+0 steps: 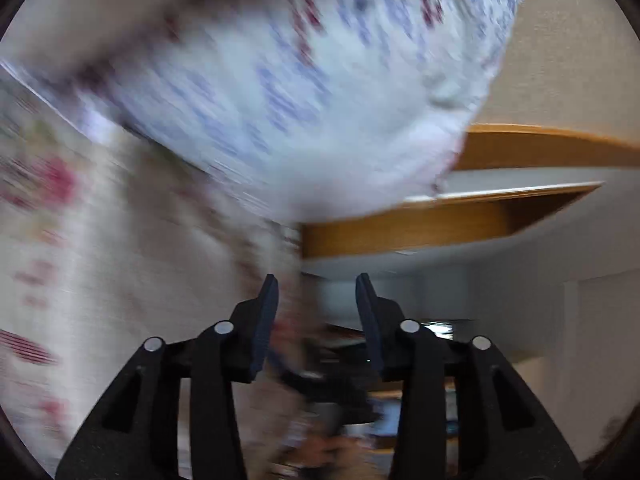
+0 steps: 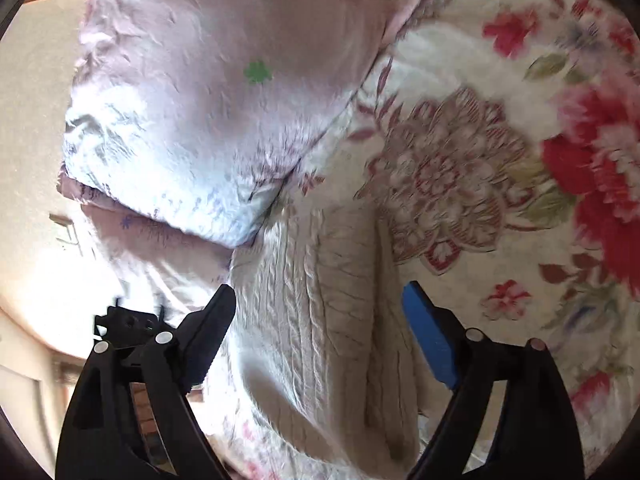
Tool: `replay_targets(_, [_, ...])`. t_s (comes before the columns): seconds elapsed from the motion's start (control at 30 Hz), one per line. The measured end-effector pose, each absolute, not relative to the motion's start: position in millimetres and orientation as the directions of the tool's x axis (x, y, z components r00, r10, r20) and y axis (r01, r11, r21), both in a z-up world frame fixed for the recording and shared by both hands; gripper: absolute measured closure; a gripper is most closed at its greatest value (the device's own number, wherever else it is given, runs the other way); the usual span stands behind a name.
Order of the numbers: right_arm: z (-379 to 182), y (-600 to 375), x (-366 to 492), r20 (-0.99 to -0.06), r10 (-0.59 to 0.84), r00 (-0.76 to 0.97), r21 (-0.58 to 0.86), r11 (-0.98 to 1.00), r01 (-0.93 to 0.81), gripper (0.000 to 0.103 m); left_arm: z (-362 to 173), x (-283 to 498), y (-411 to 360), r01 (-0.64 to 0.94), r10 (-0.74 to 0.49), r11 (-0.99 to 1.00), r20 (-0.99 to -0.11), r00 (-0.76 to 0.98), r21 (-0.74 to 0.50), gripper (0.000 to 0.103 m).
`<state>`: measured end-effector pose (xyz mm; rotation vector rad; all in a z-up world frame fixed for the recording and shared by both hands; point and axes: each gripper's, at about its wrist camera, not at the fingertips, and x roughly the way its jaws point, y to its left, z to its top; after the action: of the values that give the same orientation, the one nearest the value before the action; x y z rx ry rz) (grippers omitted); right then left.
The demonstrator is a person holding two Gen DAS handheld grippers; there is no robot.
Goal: Fold small clothes
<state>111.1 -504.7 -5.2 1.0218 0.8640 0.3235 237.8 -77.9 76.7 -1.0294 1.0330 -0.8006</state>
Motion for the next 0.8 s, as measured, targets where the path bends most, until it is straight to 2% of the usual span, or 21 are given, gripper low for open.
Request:
replay_targets(0.1, [-13.6, -491.4, 132.9, -0.555, 0.623, 0.551, 0.807, 0.564, 0.174, 0.016, 62.3, 223.6, -51.4, 0.039, -0.799, 0.533, -0.487, 0.354, -0.845, 0.056])
replay_targets(0.17, [-20.8, -478.5, 144.7, -0.593, 0.636, 0.494, 0.787, 0.589, 0.186, 0.016, 54.1, 213.7, -49.5, 0.055, -0.758, 0.607, -0.558, 0.337, -0.792, 0.053])
replay_targets(0.27, [-23.2, -459.8, 158.6, -0.617, 0.627, 0.476, 0.756, 0.640, 0.137, 0.077, 44.7, 195.8, -61.4, 0.104, -0.738, 0.658, -0.610, 0.290, -0.746, 0.050])
replay_targets(0.3, [-19.3, -457.1, 164.4, -0.624, 0.608, 0.491, 0.741, 0.659, 0.127, 0.082, 43.6, 191.3, -68.1, 0.124, -0.730, 0.671, -0.621, 0.285, -0.731, 0.050])
replay_targets(0.4, [4.4, -460.2, 186.7, -0.588, 0.553, 0.590, 0.732, 0.674, 0.097, 0.084, 47.6, 188.7, -75.4, 0.155, -0.709, 0.698, -0.645, 0.285, -0.699, 0.046])
replay_targets(0.47, [13.2, -459.8, 198.4, -0.604, 0.526, 0.599, 0.711, 0.695, 0.107, 0.082, 46.2, 195.8, -80.0, 0.160, -0.700, 0.708, -0.653, 0.289, -0.688, 0.042])
replay_targets(0.53, [7.9, -461.2, 199.6, -0.646, 0.529, 0.550, 0.702, 0.696, 0.154, 0.053, 37.0, 201.4, -85.8, 0.159, -0.683, 0.725, -0.671, 0.289, -0.670, 0.038])
replay_targets(0.57, [3.4, -462.8, 194.2, -0.661, 0.530, 0.531, 0.697, 0.695, 0.174, 0.023, 35.1, 201.5, -87.9, 0.157, -0.677, 0.731, -0.677, 0.287, -0.664, 0.037])
replay_targets(0.6, [-0.2, -464.0, 187.9, -0.666, 0.526, 0.529, 0.693, 0.698, 0.179, 0.013, 32.0, 201.1, -89.6, 0.157, -0.669, 0.739, -0.686, 0.285, -0.656, 0.036])
replay_targets(0.77, [-27.3, -456.6, 170.0, -0.631, 0.623, 0.462, 0.753, 0.635, 0.172, 0.013, 18.0, 206.7, -117.6, 0.142, -0.642, 0.765, -0.724, 0.254, -0.628, 0.034])
replay_targets(0.8, [-26.2, -454.0, 166.7, -0.625, 0.623, 0.470, 0.753, 0.640, 0.154, 0.020, 13.6, 210.8, -126.3, 0.132, -0.645, 0.761, -0.718, 0.262, -0.635, 0.033])
